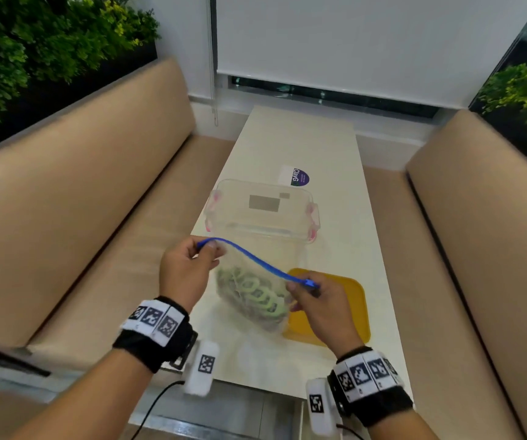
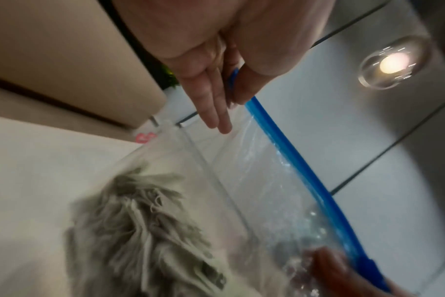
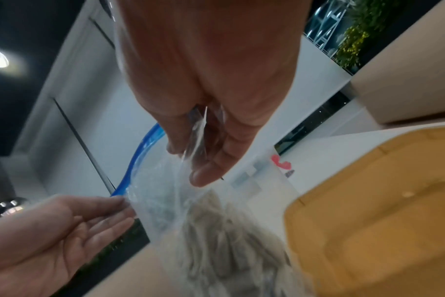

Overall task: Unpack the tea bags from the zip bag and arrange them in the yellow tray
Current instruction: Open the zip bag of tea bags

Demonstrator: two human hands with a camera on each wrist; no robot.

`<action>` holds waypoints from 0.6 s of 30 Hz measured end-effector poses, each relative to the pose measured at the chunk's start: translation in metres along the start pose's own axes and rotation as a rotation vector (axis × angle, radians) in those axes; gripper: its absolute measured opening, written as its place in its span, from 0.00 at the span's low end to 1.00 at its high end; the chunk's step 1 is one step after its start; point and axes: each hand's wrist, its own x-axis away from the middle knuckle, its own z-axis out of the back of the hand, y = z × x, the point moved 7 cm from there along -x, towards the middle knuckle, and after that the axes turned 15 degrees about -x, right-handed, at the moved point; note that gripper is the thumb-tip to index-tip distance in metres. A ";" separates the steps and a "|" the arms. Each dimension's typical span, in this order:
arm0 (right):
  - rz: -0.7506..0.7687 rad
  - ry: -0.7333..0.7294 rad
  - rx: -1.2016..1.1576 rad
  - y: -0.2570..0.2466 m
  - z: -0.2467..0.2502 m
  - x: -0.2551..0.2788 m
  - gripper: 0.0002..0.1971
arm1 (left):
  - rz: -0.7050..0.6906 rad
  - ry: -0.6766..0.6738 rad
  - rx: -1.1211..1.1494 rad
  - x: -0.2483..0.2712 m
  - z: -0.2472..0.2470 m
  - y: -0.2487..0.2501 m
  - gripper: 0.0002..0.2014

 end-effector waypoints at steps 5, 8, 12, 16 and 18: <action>-0.104 -0.017 0.033 0.038 -0.006 -0.010 0.04 | 0.105 -0.068 -0.155 -0.003 -0.016 -0.060 0.04; -0.120 -0.051 0.067 0.046 -0.011 -0.013 0.04 | 0.106 -0.077 -0.232 -0.003 -0.012 -0.071 0.04; -0.079 -0.069 0.054 0.034 -0.019 -0.012 0.07 | 0.083 0.043 -0.210 -0.006 0.004 -0.063 0.06; -0.113 -0.040 -0.010 0.033 -0.015 -0.013 0.04 | 0.029 0.097 -0.218 -0.002 0.012 -0.057 0.10; -0.147 -0.030 0.060 0.041 -0.010 -0.015 0.03 | 0.017 0.055 -0.313 0.000 0.008 -0.056 0.09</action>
